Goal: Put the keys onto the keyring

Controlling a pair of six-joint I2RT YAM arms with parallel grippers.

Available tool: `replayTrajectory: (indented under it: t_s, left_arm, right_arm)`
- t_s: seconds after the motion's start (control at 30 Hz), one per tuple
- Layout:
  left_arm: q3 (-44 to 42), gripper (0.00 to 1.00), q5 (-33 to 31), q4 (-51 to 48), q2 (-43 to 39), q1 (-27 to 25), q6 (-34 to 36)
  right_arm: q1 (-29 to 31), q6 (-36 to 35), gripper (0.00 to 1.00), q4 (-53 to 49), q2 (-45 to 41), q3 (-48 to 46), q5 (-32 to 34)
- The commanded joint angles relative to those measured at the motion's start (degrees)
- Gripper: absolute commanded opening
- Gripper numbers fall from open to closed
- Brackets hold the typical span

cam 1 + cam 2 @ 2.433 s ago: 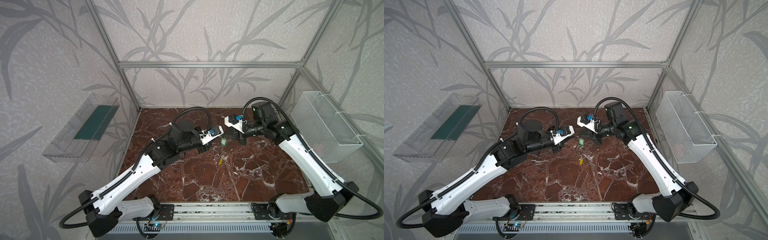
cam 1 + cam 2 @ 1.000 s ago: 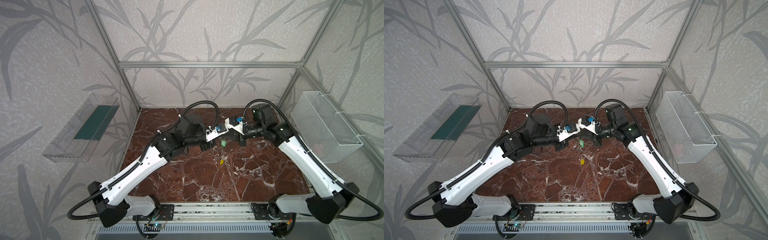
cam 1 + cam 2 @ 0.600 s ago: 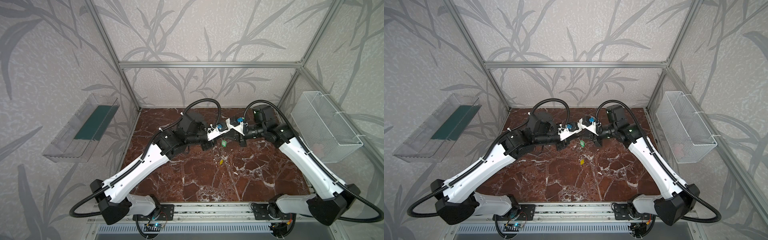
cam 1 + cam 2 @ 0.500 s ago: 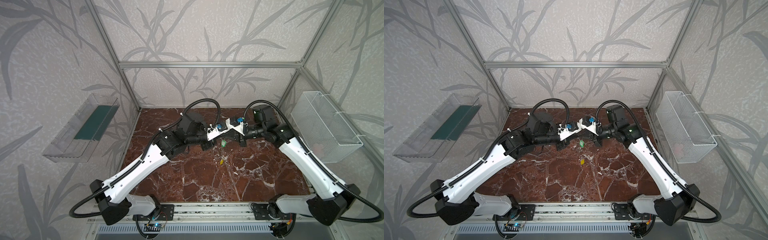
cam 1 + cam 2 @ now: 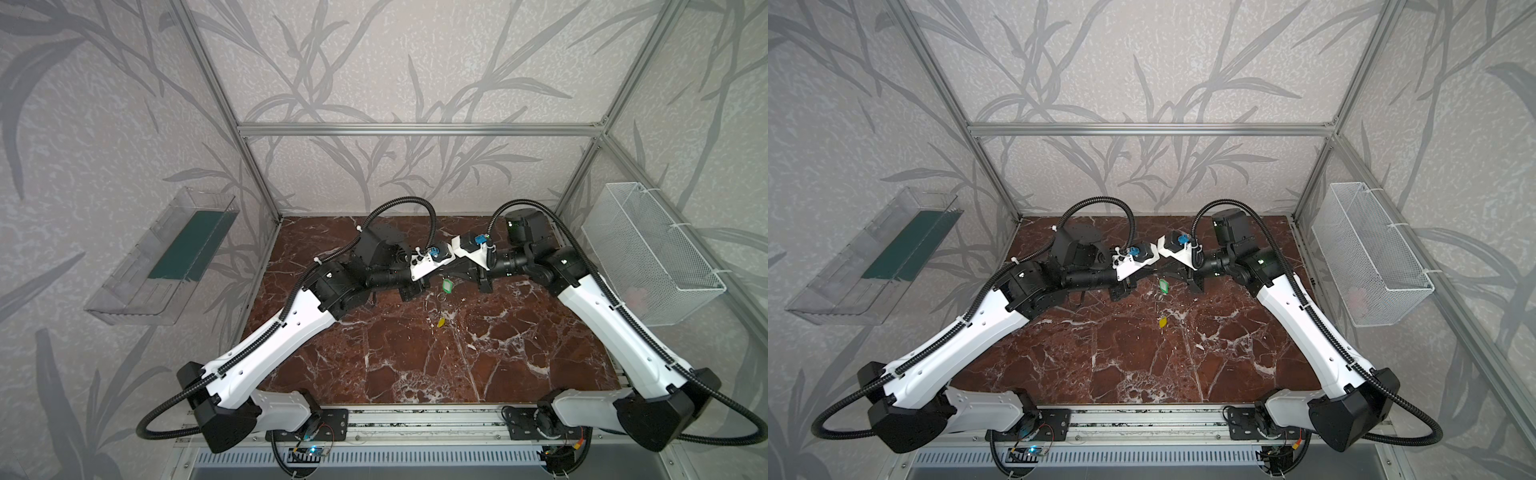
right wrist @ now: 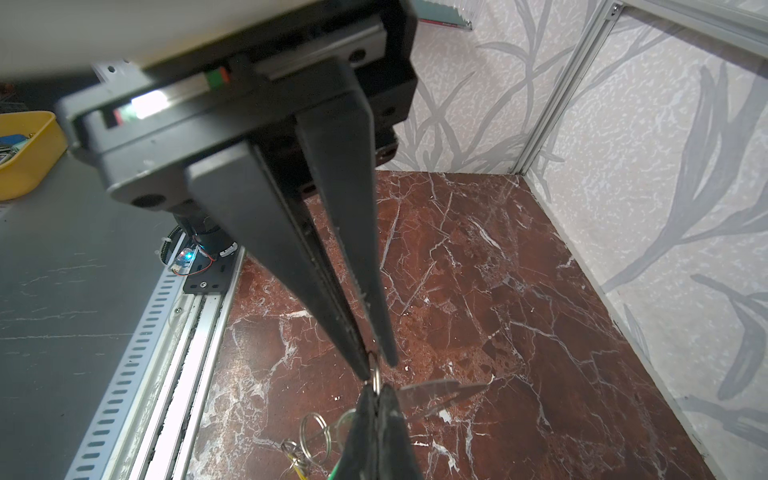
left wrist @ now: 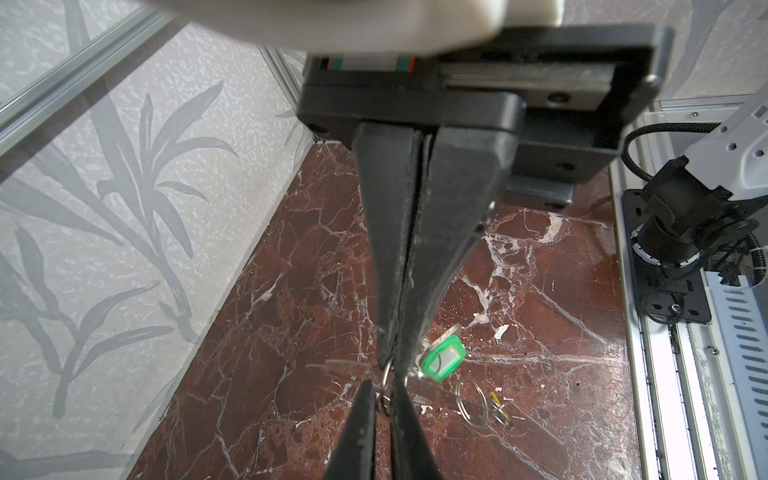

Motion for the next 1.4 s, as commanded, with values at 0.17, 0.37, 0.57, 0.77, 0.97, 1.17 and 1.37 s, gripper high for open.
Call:
replayTrajectory:
  t_s: [0.17, 0.37, 0.57, 0.77, 0.97, 1.17, 1.37]
  left_arm:
    - [-0.2, 0.08, 1.4, -4.9, 1.0, 0.3, 1.4]
    - [0.0, 0.06, 2.3, -5.4, 1.4, 0.3, 1.6]
    - [0.4, 0.0, 2.7, -6.3, 2.1, 0.2, 1.7]
    - [-1.1, 0.0, 1.9, -4.8, 1.2, 0.3, 1.0]
    - [-5.6, 0.0, -0.6, 3.4, -1.1, 0.3, -4.0]
    - [-11.3, 0.0, -4.2, 14.1, -3.7, 0.3, -10.6]
    - [-15.4, 0.0, -8.0, 21.7, -6.0, 0.3, -14.8]
  right_arm:
    - [0.6, 0.3, 0.0, 2.3, -2.3, 0.5, -3.2]
    - [0.7, 0.8, 0.0, 3.0, -2.5, 0.3, -3.8]
    - [0.6, 2.0, 0.0, 4.8, -3.1, -0.8, -4.3]
    - [0.1, 3.8, 0.0, 6.5, -3.4, -1.8, -4.3]
    - [0.1, 9.3, 0.0, 11.8, -4.0, -4.5, -2.8]
    - [0.1, 12.7, 0.01, 13.7, -4.2, -5.3, -0.4]
    - [0.1, 14.1, 0.1, 14.4, -4.8, -5.6, 2.0]
